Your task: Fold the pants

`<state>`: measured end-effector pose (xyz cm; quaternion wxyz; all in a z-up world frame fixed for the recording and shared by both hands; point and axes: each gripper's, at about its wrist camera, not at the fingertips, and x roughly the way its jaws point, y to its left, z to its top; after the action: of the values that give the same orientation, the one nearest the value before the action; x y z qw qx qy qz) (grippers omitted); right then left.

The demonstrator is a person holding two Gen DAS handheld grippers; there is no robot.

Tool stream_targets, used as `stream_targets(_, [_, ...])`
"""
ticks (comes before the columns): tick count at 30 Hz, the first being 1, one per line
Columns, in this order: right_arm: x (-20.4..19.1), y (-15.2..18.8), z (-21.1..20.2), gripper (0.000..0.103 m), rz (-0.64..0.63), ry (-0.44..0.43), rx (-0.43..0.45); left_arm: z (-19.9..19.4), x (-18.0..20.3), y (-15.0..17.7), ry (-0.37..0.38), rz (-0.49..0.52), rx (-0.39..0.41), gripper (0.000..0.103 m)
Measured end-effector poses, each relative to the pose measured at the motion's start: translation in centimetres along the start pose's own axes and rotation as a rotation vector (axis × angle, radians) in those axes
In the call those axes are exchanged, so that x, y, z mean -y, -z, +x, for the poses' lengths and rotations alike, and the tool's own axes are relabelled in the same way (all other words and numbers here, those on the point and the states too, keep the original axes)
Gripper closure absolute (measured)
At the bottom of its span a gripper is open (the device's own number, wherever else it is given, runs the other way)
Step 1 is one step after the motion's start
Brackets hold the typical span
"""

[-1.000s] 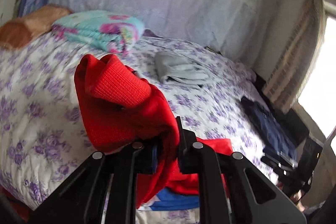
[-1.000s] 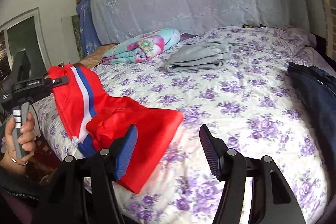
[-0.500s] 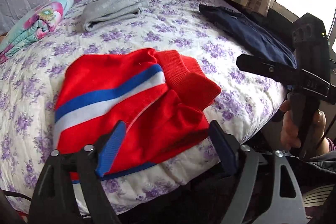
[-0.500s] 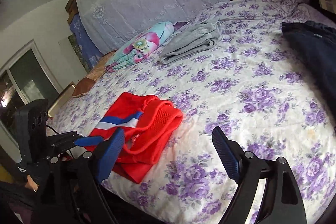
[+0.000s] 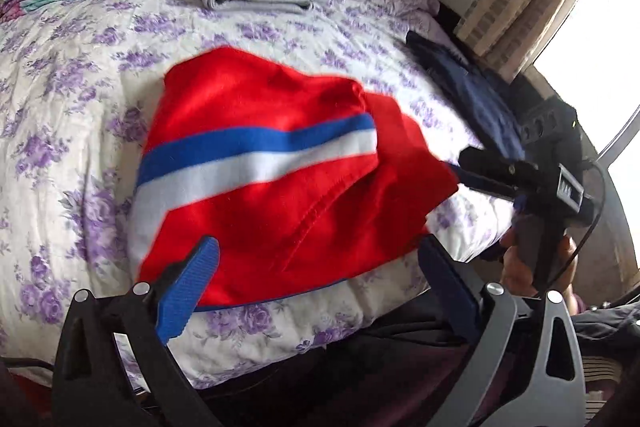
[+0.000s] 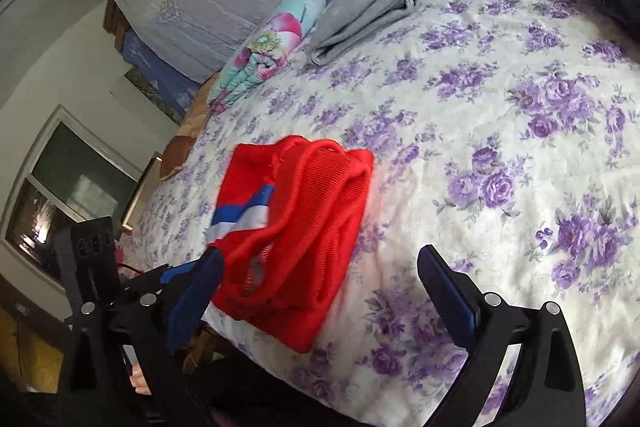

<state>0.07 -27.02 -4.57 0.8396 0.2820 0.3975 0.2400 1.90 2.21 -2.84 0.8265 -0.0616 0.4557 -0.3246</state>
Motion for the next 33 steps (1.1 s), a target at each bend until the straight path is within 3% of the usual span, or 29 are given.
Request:
stream_targets(4, [-0.3,0.3,1.8,0.004,0.027,-0.026,-0.087,-2.1,-5.6,-2.2,0.006,-0.145,0.071,0.005])
stream_targets(6, [0.2,0.7,3.4,0.004,0.062,-0.030,-0.139,-0.8,-9.0,-3.0,0.037,-0.234,0.051,0.005])
stream_targets(8, [0.7,1.0,4.9,0.003,0.106,-0.062,-0.162,1.7,-11.1,-3.7,0.122,-0.288,-0.013,0.005])
stream_targets(12, [-0.1,0.4,6.4,0.003,0.097,-0.111,-0.176,5.7,-11.2,-4.4,0.226,-0.290,-0.097,0.005])
stream_targets(15, [-0.3,-0.1,7.4,0.003,0.109,-0.123,-0.199,6.8,-10.7,-4.6,0.274,-0.272,-0.108,0.005])
stream_targets(21, [-0.4,-1.0,9.1,0.004,0.162,-0.244,-0.255,6.7,-11.1,-4.5,0.421,-0.342,-0.095,0.005])
stream_targets(22, [-0.4,-1.0,9.2,0.013,0.155,-0.235,-0.259,6.5,-10.9,-4.5,0.444,-0.353,-0.087,0.005])
stream_targets(23, [-0.4,-0.9,9.4,0.034,0.154,-0.226,-0.267,6.3,-10.5,-4.3,0.459,-0.353,-0.083,0.005])
stream_targets(25, [0.4,-0.4,9.0,0.060,0.181,-0.245,-0.269,5.8,-9.5,-3.9,0.463,-0.333,-0.071,0.006])
stream_targets(27, [0.8,0.0,8.0,0.066,0.176,-0.246,-0.252,5.2,-8.9,-3.5,0.461,-0.322,-0.056,0.011])
stream_targets(28, [0.8,0.2,7.5,0.067,0.170,-0.234,-0.240,5.0,-8.9,-3.3,0.467,-0.335,-0.052,0.021])
stream_targets(30, [0.5,0.2,6.4,0.067,0.158,-0.229,-0.219,4.8,-8.6,-3.3,0.478,-0.358,-0.049,0.028])
stream_targets(33, [-0.3,-0.8,4.4,0.068,0.116,-0.235,-0.172,4.2,-6.9,-4.2,0.455,-0.323,-0.029,0.032])
